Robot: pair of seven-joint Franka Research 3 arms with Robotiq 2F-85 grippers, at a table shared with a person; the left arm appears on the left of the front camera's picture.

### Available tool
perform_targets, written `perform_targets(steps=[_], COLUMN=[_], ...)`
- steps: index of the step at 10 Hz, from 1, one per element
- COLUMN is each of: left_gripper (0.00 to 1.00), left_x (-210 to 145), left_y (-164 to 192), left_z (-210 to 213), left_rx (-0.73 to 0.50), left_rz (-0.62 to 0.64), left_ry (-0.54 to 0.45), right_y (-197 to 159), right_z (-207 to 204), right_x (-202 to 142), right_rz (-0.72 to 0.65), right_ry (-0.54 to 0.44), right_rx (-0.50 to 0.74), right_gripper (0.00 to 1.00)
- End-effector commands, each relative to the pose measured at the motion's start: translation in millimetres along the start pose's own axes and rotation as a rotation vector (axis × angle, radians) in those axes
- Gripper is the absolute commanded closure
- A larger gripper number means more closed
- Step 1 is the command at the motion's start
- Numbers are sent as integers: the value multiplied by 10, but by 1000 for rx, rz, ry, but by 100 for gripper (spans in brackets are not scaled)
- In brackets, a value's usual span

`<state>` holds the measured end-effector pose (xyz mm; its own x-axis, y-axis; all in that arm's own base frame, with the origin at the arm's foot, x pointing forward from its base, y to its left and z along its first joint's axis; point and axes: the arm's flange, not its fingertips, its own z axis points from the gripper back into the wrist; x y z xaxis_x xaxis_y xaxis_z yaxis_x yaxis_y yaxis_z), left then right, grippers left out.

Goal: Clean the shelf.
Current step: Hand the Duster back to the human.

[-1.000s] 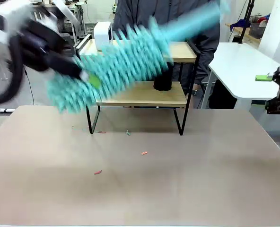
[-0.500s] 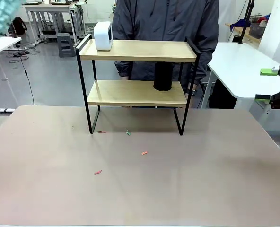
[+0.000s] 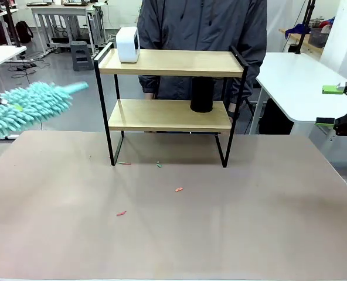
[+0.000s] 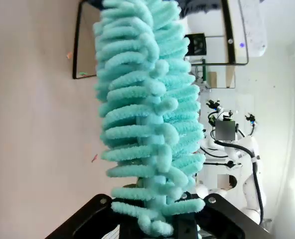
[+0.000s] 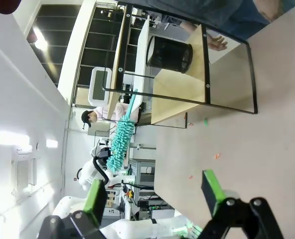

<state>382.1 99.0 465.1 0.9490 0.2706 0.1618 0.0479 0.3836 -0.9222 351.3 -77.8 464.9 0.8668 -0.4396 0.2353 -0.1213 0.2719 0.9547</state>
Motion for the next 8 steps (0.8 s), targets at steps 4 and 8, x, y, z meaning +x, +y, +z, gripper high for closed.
perform_targets(steps=[4,8], left_gripper=[90,90], left_x=[-59,-59], left_y=[-196,-196], left_z=[268,268], left_rx=[-26,-26], left_rz=[-119,-119], left_ry=[-111,-111], right_y=[-1,-1], right_z=[18,18], right_x=[5,5], right_rz=[11,11], right_ry=[3,3], right_rx=[3,3], right_gripper=[0,0])
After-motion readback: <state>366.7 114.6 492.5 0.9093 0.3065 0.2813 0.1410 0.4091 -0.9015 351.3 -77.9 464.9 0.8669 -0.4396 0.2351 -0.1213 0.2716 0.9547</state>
